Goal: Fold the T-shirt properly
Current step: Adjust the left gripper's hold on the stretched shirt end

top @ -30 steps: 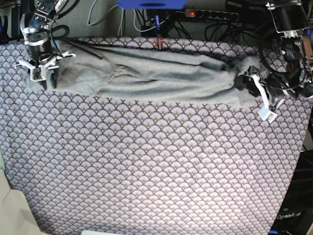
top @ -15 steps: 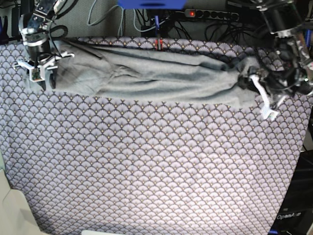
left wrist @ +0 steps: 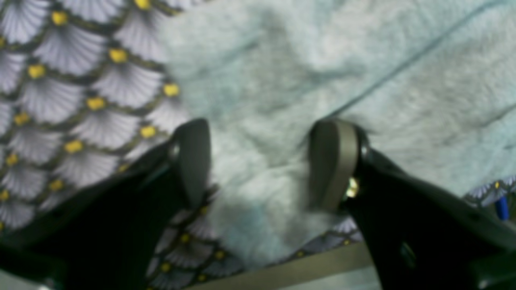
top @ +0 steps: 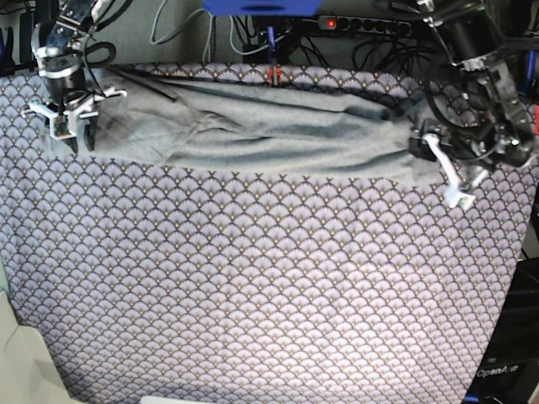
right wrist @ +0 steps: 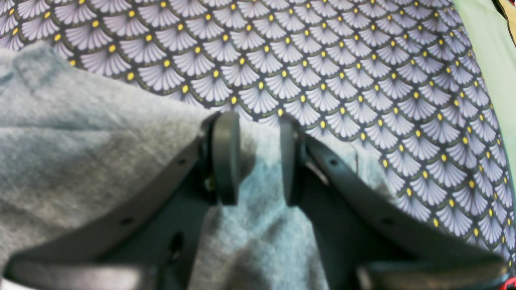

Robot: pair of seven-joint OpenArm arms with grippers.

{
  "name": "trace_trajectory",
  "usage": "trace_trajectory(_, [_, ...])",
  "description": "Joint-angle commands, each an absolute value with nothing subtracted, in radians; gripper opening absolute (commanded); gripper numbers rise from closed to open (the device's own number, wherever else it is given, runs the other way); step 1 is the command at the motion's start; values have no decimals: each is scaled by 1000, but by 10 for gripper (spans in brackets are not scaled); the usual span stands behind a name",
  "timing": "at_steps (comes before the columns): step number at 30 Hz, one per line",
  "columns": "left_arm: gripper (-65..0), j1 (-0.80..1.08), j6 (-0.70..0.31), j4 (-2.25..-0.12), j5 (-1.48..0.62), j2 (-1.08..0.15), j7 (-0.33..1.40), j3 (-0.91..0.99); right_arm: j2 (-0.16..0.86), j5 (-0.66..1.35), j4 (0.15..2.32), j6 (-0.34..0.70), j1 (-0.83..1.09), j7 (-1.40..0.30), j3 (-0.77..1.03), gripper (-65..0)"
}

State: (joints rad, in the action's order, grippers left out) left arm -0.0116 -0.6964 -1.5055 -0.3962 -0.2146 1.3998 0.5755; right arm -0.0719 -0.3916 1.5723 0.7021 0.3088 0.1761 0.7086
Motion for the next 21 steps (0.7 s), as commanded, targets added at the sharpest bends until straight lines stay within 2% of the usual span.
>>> trace_trajectory(1, [-260,-22,-698,-1520,-389,-232,1396,596,-62,-381,1586,698,308,205,713,-465])
trace_trajectory(9, [-260,-18,-698,-1515,-389,-217,1396,610,-62,-381,1586,698,308,205,711,-465])
trace_trajectory(16, [-260,-39,-698,-1406,-389,-188,1386,608,-62,-381,1586,698,308,205,711,-465])
trace_trajectory(21, [-261,-39,-698,-1320,-398,-186,1345,524,-62,-381,1586,698,308,205,711,-465])
